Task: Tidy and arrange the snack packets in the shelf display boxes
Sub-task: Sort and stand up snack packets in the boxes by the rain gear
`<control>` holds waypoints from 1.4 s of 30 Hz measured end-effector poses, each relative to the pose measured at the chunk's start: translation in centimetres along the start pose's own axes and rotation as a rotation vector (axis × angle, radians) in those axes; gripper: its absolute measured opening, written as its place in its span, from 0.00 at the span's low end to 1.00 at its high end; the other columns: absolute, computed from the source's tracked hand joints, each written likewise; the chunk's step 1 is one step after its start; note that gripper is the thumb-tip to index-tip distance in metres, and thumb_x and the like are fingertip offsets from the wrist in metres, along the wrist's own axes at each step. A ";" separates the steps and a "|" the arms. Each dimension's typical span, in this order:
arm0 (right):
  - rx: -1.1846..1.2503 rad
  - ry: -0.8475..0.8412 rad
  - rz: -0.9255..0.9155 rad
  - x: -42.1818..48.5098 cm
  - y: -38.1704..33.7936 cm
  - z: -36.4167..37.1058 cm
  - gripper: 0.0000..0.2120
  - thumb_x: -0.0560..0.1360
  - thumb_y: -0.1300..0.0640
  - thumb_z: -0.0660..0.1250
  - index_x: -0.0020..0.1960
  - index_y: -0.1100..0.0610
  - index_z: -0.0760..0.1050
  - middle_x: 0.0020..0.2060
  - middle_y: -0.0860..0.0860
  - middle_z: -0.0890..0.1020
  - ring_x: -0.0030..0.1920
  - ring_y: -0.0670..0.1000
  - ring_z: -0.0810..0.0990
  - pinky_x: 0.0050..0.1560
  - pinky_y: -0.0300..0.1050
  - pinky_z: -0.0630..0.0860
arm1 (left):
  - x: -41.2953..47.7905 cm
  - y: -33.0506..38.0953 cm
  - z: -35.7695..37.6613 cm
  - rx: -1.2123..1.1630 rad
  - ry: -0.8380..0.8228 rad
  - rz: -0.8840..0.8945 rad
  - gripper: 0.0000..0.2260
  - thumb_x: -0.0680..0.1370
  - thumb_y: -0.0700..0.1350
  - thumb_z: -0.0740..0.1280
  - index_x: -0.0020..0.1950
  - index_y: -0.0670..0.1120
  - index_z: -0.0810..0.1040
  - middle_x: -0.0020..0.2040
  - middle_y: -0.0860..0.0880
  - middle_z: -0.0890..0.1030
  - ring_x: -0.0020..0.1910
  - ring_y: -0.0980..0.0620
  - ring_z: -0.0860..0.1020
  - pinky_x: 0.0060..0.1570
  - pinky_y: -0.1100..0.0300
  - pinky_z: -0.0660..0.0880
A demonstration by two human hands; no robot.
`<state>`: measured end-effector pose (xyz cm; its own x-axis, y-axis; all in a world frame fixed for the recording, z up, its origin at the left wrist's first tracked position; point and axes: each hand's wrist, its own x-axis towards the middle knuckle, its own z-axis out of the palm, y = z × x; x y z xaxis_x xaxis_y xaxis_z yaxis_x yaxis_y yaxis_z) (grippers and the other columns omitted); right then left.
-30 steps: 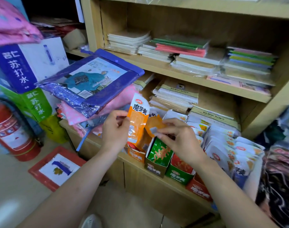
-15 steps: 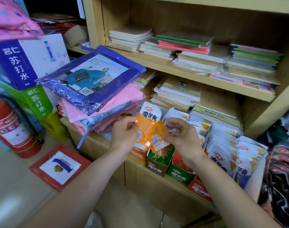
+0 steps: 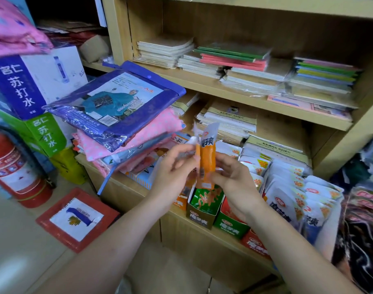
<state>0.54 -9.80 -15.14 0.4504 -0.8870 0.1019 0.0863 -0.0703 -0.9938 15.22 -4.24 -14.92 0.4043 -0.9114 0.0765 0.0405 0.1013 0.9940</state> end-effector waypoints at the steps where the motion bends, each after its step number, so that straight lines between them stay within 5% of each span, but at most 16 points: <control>1: 0.024 -0.019 0.008 -0.1 0.0 0.1 0.23 0.72 0.78 0.65 0.58 0.57 0.81 0.50 0.56 0.86 0.46 0.52 0.85 0.42 0.43 0.81 | -0.2 0.0 0.3 -0.013 -0.046 -0.013 0.08 0.82 0.43 0.66 0.59 0.50 0.81 0.52 0.54 0.86 0.53 0.56 0.83 0.55 0.56 0.81; 3: 0.096 -0.041 0.040 -0.1 -0.1 0.1 0.23 0.73 0.78 0.63 0.61 0.60 0.80 0.52 0.59 0.85 0.44 0.55 0.84 0.38 0.43 0.81 | -0.3 -0.4 0.5 0.043 -0.053 0.029 0.08 0.82 0.43 0.67 0.60 0.48 0.81 0.53 0.54 0.85 0.55 0.57 0.83 0.54 0.59 0.81; 7: 0.302 -0.079 0.151 -0.2 -0.4 -0.2 0.17 0.77 0.72 0.63 0.63 0.63 0.78 0.57 0.64 0.82 0.51 0.58 0.82 0.49 0.52 0.80 | 0.4 -1.4 0.0 0.120 0.067 0.048 0.12 0.75 0.44 0.77 0.56 0.52 0.80 0.54 0.52 0.85 0.53 0.52 0.84 0.53 0.55 0.82; 12: 0.302 0.108 0.135 0.1 -0.4 -0.2 0.09 0.79 0.66 0.66 0.56 0.61 0.81 0.54 0.62 0.84 0.49 0.60 0.84 0.49 0.56 0.79 | 0.7 -1.2 -0.4 0.159 0.272 0.040 0.27 0.67 0.45 0.82 0.61 0.53 0.74 0.48 0.53 0.84 0.47 0.56 0.82 0.47 0.53 0.81; 15: 0.020 0.218 -0.097 0.1 -0.3 -0.4 0.11 0.80 0.64 0.66 0.60 0.56 0.82 0.51 0.50 0.87 0.52 0.49 0.85 0.53 0.45 0.80 | 1.2 -1.3 -0.9 0.178 0.287 0.092 0.19 0.73 0.43 0.78 0.63 0.51 0.78 0.47 0.55 0.85 0.46 0.59 0.82 0.46 0.59 0.79; 17: -0.194 0.179 -0.203 -0.1 0.1 -0.2 0.13 0.79 0.61 0.69 0.62 0.52 0.82 0.49 0.45 0.86 0.46 0.44 0.83 0.47 0.39 0.79 | 1.3 -1.3 -0.8 0.166 0.259 0.128 0.09 0.78 0.41 0.73 0.57 0.49 0.83 0.48 0.54 0.85 0.48 0.58 0.82 0.49 0.59 0.78; 20: -0.468 0.042 -0.191 -0.6 1.3 0.8 0.19 0.78 0.56 0.71 0.68 0.47 0.78 0.47 0.45 0.84 0.44 0.45 0.82 0.45 0.46 0.82 | 1.0 -1.6 -0.2 0.032 0.221 0.086 0.07 0.80 0.38 0.69 0.55 0.47 0.84 0.49 0.48 0.85 0.50 0.51 0.83 0.53 0.52 0.81; 22: -0.593 0.006 -0.221 -0.8 1.8 1.4 0.21 0.78 0.54 0.71 0.70 0.46 0.75 0.49 0.46 0.82 0.47 0.45 0.80 0.47 0.40 0.80 | 0.8 -1.6 0.1 -0.047 0.193 0.065 0.09 0.81 0.36 0.67 0.51 0.49 0.83 0.49 0.46 0.85 0.51 0.48 0.84 0.55 0.47 0.81; 25: -0.553 0.001 -0.218 -0.8 1.8 1.7 0.23 0.78 0.54 0.71 0.72 0.48 0.74 0.52 0.46 0.79 0.49 0.45 0.79 0.48 0.34 0.78 | 0.9 -0.9 0.1 -0.182 0.162 0.020 0.07 0.79 0.38 0.70 0.54 0.48 0.81 0.50 0.48 0.86 0.53 0.48 0.84 0.58 0.46 0.80; 28: -0.542 -0.057 -0.224 -0.8 1.9 1.4 0.20 0.77 0.57 0.71 0.68 0.48 0.77 0.52 0.46 0.77 0.48 0.47 0.79 0.47 0.36 0.78 | 0.9 -1.0 0.0 -0.120 0.102 0.012 0.15 0.77 0.39 0.74 0.63 0.45 0.81 0.53 0.47 0.86 0.55 0.48 0.84 0.57 0.52 0.80; 32: -0.468 0.024 -0.199 -0.2 1.8 0.8 0.18 0.76 0.57 0.73 0.66 0.49 0.79 0.54 0.46 0.79 0.48 0.45 0.81 0.45 0.39 0.79 | 0.9 -1.0 -0.6 0.002 0.167 0.078 0.10 0.77 0.36 0.72 0.56 0.46 0.84 0.49 0.49 0.87 0.51 0.47 0.84 0.53 0.50 0.81; 36: -0.385 0.140 -0.129 1.4 0.2 -0.4 0.30 0.72 0.51 0.77 0.71 0.50 0.71 0.56 0.44 0.82 0.47 0.44 0.83 0.46 0.40 0.80 | 1.4 0.2 -1.3 -0.047 0.045 0.044 0.09 0.78 0.37 0.72 0.55 0.47 0.84 0.50 0.47 0.87 0.51 0.44 0.85 0.52 0.47 0.83; 40: -0.262 0.132 -0.167 2.8 -1.0 -1.2 0.07 0.73 0.62 0.76 0.47 0.52 0.80 0.34 0.44 0.83 0.35 0.45 0.80 0.37 0.45 0.78 | 2.8 0.4 -1.3 0.097 -0.072 0.159 0.13 0.76 0.38 0.74 0.60 0.45 0.83 0.53 0.51 0.87 0.54 0.55 0.84 0.54 0.57 0.80; 42: -0.229 0.269 -0.205 3.8 -1.1 -2.0 0.07 0.74 0.61 0.76 0.42 0.58 0.78 0.31 0.46 0.78 0.31 0.45 0.74 0.33 0.43 0.73 | 4.1 0.1 -2.0 0.269 0.030 0.244 0.18 0.75 0.45 0.75 0.64 0.50 0.82 0.56 0.55 0.85 0.57 0.58 0.82 0.59 0.55 0.78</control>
<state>0.38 -13.97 -13.72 0.1933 -0.9297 0.3134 -0.0641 -0.3307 -0.9416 18.73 -7.13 -14.64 0.3990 -0.8610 0.3156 -0.3006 0.2023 0.9320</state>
